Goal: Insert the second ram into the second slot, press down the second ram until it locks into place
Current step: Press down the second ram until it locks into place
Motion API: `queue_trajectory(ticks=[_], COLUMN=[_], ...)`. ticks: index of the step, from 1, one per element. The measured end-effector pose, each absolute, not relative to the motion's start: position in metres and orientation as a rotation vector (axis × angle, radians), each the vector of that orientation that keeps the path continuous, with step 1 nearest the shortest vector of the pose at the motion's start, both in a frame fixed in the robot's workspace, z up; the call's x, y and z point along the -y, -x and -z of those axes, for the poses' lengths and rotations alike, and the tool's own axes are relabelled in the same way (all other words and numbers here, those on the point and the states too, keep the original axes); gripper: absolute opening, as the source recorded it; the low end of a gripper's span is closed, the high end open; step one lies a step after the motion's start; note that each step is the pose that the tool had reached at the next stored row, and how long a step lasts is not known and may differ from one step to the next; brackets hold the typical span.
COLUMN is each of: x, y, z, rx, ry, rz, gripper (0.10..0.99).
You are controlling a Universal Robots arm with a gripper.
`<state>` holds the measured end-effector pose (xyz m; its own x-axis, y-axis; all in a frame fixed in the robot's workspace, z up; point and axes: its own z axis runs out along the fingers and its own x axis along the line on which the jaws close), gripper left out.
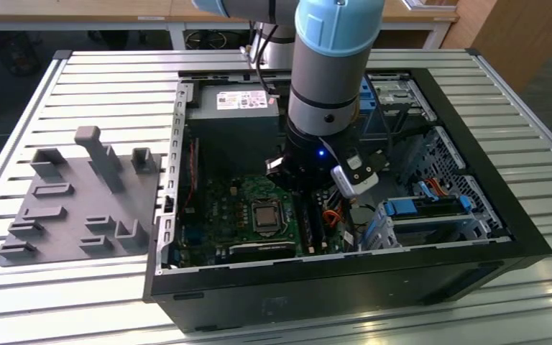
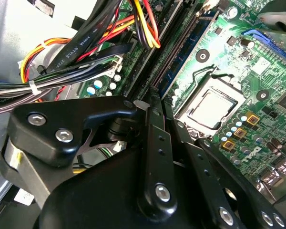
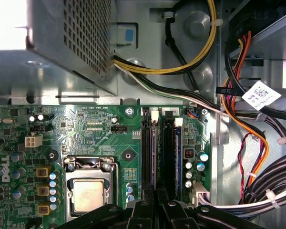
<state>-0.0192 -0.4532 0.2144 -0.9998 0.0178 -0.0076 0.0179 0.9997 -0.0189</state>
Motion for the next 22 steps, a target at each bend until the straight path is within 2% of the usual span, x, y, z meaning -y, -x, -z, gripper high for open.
queue_trajectory(ticks=[19,20,22], x=[0.4532,0.4532,0.4532], y=[0.0192,0.0192,0.0192], z=[-0.2099,-0.2097,-0.2098], rx=[-3.134,-3.134,-3.134], ry=[-0.028,-0.028,-0.028], rz=[0.03,0.03,0.03], gripper=[0.145,0.208,0.208])
